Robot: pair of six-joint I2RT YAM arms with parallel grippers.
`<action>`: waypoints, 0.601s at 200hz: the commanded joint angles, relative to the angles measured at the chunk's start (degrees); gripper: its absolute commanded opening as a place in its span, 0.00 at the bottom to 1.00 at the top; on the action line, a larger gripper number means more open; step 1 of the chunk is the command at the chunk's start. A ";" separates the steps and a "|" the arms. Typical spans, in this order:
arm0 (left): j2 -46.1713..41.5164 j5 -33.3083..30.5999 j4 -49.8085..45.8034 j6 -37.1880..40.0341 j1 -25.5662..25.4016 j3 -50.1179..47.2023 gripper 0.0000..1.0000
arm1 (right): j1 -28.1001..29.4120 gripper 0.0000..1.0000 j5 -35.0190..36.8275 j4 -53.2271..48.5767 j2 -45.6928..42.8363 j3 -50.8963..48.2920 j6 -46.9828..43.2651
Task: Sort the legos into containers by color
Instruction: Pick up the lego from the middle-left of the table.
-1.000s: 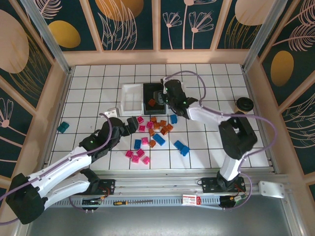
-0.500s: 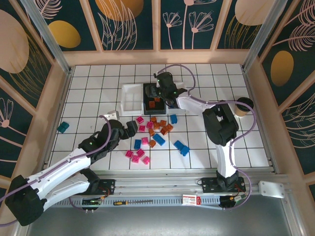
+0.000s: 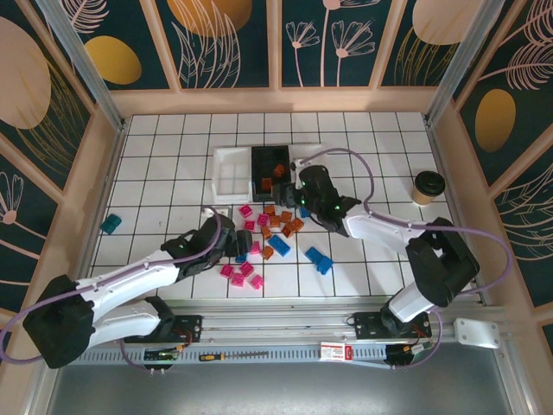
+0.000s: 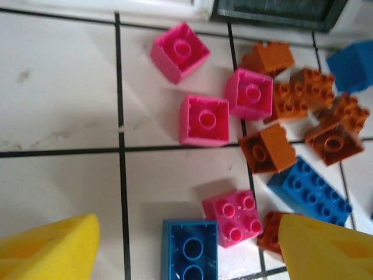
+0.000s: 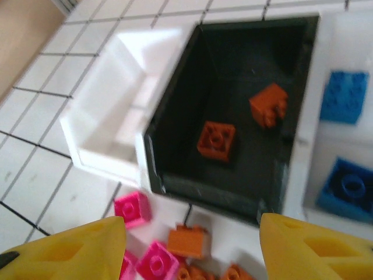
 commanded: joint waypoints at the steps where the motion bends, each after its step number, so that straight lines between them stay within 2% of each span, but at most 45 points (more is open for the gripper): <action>1: 2.71 -1.56 -1.58 1.41 -1.51 0.97 0.75 | 0.30 0.62 1.32 3.54 -3.82 -4.68 2.96; 18: 5.49 -1.45 -1.26 1.31 -1.74 0.80 0.69 | 0.38 0.62 2.15 3.83 -5.86 -7.03 3.38; 55: 9.24 -0.36 0.10 1.48 -2.79 1.35 0.69 | 0.28 0.62 3.82 3.36 -8.06 -8.91 3.19; 76: 11.18 -1.88 -0.98 1.28 -2.89 1.62 0.61 | 0.30 0.62 4.44 3.37 -8.81 -9.28 3.08; 113: 13.97 -0.61 1.77 0.32 -2.89 0.88 0.61 | 0.27 0.62 4.64 3.73 -10.02 -9.80 3.19; 120: 14.55 -0.98 1.70 0.04 -2.89 1.16 0.58 | 0.25 0.62 4.68 3.72 -10.26 -9.80 3.19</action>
